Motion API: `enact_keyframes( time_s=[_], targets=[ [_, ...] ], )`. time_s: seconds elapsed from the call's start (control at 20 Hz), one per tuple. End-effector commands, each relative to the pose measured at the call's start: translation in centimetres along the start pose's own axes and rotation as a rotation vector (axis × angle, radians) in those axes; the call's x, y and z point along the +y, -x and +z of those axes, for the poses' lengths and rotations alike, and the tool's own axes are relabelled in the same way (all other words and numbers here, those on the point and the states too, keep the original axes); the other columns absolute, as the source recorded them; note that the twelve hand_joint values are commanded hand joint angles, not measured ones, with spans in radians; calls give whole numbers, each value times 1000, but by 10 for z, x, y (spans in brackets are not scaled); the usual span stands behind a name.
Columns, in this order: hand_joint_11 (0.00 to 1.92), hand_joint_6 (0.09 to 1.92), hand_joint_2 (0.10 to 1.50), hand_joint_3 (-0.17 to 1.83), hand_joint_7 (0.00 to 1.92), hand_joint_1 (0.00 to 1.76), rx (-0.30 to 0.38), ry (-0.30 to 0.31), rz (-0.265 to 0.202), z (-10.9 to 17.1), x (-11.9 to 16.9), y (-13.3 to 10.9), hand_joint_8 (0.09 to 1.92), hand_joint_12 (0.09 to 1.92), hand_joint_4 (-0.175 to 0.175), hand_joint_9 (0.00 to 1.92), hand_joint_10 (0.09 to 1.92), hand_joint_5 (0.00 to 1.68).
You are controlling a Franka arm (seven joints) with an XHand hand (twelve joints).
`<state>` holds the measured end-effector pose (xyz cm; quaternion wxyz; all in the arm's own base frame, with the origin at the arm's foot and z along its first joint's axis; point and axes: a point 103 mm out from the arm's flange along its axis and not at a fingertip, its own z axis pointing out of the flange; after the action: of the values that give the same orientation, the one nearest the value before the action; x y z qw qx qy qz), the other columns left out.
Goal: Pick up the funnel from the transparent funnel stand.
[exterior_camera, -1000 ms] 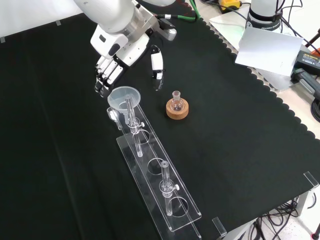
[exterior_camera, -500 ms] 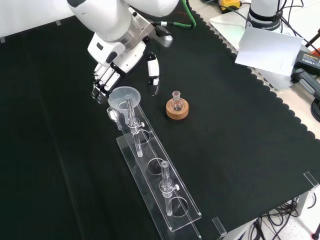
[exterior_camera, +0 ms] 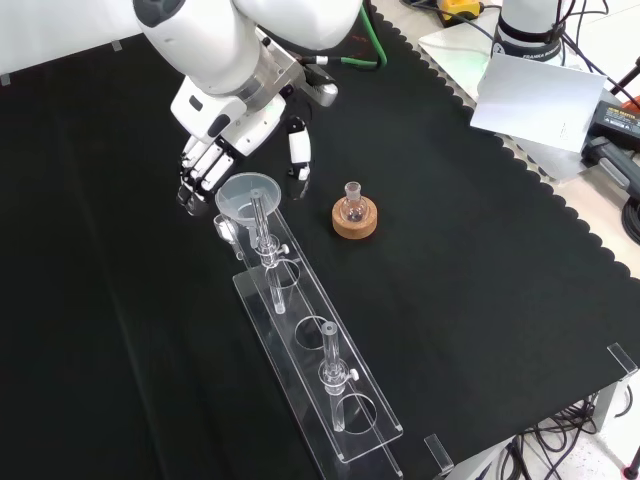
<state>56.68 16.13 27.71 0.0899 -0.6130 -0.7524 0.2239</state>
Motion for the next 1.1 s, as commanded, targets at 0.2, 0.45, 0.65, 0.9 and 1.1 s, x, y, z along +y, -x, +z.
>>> enact_keyframes(
  time_s=[0.2, 0.45, 0.65, 0.9, 1.1],
  targets=[
    [305, 87, 623, 411, 0, 808, -3, -1, -5, 4, 6, 0, 400, 1500, 31, 106, 831, 133],
    [329, 87, 604, 457, 0, 813, -15, -7, -5, 5, 7, -1, 522, 1493, 26, 200, 805, 158],
    [337, 87, 595, 480, 3, 814, -32, -14, -4, 10, 11, -4, 598, 1490, 20, 252, 784, 191],
    [344, 87, 591, 499, 29, 815, -41, -6, -7, 12, 14, -5, 657, 1486, 16, 303, 766, 222],
    [368, 87, 601, 519, 82, 810, -54, 30, 7, 12, 13, -4, 676, 1473, 8, 356, 738, 260]
  ],
)
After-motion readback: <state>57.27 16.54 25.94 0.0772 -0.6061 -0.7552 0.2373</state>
